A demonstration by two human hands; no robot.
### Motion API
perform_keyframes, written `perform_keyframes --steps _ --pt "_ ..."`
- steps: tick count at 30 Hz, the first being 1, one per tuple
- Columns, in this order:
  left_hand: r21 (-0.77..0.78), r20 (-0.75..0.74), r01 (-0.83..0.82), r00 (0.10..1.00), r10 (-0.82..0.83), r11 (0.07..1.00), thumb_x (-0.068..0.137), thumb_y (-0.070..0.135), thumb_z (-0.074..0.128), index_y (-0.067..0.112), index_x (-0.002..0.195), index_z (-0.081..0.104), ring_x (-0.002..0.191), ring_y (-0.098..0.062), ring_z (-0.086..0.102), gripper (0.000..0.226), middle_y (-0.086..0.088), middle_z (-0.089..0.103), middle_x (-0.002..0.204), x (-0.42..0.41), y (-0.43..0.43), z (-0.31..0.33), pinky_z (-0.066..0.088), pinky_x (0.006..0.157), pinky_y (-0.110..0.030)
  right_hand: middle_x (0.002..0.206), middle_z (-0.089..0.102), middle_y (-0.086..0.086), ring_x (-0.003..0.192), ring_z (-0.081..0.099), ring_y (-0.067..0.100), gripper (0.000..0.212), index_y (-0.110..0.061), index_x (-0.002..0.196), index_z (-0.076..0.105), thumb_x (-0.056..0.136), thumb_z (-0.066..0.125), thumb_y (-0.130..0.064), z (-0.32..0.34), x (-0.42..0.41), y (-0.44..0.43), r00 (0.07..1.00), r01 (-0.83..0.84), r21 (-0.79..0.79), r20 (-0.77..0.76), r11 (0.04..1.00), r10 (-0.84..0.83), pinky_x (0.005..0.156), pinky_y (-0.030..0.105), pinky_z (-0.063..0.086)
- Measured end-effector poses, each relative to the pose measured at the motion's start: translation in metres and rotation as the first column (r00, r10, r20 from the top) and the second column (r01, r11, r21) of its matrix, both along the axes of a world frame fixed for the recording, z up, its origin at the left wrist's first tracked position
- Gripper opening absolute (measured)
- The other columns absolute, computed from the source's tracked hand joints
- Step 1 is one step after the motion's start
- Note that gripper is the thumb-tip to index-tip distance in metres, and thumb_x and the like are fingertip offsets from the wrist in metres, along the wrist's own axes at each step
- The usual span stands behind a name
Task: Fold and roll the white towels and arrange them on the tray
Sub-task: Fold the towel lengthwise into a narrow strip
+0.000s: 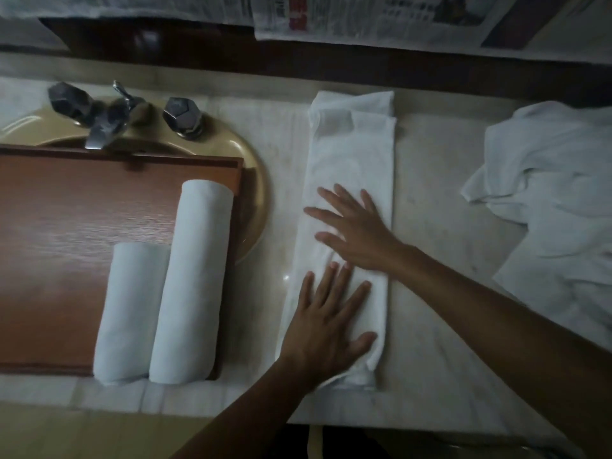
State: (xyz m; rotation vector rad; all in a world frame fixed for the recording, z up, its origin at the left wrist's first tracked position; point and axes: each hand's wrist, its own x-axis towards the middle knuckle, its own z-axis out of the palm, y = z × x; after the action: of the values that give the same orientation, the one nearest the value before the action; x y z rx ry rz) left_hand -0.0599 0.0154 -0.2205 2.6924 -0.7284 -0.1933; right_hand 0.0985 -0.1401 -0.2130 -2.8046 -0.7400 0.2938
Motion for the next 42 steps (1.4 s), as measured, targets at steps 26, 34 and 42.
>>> perform_keyframes --steps 26,34,42 --pt "0.004 0.130 0.005 0.992 -0.006 1.000 0.106 0.048 0.040 0.029 0.162 0.028 0.159 -0.028 0.005 0.061 -0.008 0.011 0.172 0.003 0.000 -0.012 0.017 0.123 -0.059 0.114 0.069 -0.001 0.110 0.062 0.017 0.040 -0.016 0.109 0.075 0.079 0.049 -0.012 0.047 -0.249 -0.026 0.866 0.497 0.460 -0.208 0.736 -0.454 0.103 0.022 0.044" --pt "0.057 0.067 -0.040 0.997 0.036 0.998 0.108 0.051 0.031 0.033 0.164 0.017 0.159 -0.022 -0.006 0.061 -0.003 -0.001 0.173 -0.002 -0.004 -0.007 0.009 0.126 -0.056 0.088 0.051 -0.014 0.083 0.051 0.007 0.021 -0.033 0.085 0.050 0.086 0.065 -0.018 0.042 -0.265 -0.024 0.851 0.510 0.337 -0.331 0.791 -0.408 0.074 0.037 0.049" --pt "0.070 -0.038 -0.031 0.999 0.033 0.997 0.107 0.057 0.024 0.033 0.164 0.012 0.159 -0.022 -0.012 0.063 -0.004 -0.006 0.173 -0.001 -0.009 -0.003 0.004 0.127 -0.056 0.095 0.071 0.004 0.087 0.068 0.030 0.014 -0.024 0.114 0.053 0.101 0.055 -0.026 0.035 -0.288 -0.004 0.754 0.657 0.290 -0.277 0.696 -0.596 0.072 0.040 0.051"
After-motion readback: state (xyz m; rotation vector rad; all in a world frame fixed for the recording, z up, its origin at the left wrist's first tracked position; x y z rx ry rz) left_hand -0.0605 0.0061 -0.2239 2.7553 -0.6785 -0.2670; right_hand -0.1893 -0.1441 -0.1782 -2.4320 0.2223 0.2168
